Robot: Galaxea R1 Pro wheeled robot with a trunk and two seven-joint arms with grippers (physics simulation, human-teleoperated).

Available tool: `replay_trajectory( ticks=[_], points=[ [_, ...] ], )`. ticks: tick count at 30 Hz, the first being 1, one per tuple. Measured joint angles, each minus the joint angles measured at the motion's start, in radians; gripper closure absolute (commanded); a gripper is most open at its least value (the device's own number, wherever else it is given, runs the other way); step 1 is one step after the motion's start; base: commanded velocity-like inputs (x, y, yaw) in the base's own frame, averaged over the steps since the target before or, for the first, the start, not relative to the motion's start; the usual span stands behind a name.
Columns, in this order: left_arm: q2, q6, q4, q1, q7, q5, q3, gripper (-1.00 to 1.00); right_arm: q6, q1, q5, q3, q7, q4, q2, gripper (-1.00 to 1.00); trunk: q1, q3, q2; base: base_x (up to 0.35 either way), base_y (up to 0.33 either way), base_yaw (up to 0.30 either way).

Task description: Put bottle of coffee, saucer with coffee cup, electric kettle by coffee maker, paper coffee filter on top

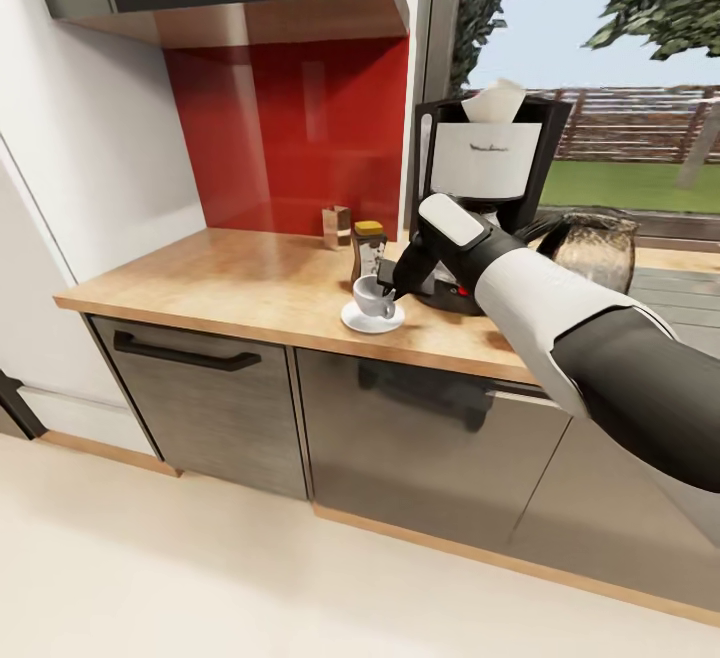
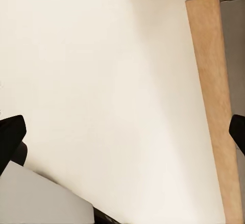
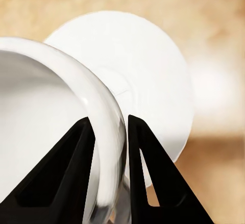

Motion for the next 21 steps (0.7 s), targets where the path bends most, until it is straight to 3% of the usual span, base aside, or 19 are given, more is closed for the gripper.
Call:
replay_trajectory(
  ticks=[10, 14, 21],
  points=[
    [0.000, 0.000, 0.000, 0.000, 0.000, 0.000, 0.000, -1.00, 0.000, 0.001, 0.000, 0.001, 0.000, 0.000, 0.000, 1.00, 0.008, -0.006, -0.014, 0.000, 0.000, 0.000],
    [0.000, 0.000, 0.000, 0.000, 0.000, 0.000, 0.000, -1.00, 0.000, 0.001, 0.000, 0.001, 0.000, 0.000, 0.000, 1.00, 0.023, -0.019, -0.042, 0.000, 0.000, 0.000],
    [0.000, 0.000, 0.000, 0.000, 0.000, 0.000, 0.000, -1.00, 0.000, 0.001, 0.000, 0.001, 0.000, 0.000, 0.000, 1.00, 0.023, -0.019, -0.042, 0.000, 0.000, 0.000]
  ],
)
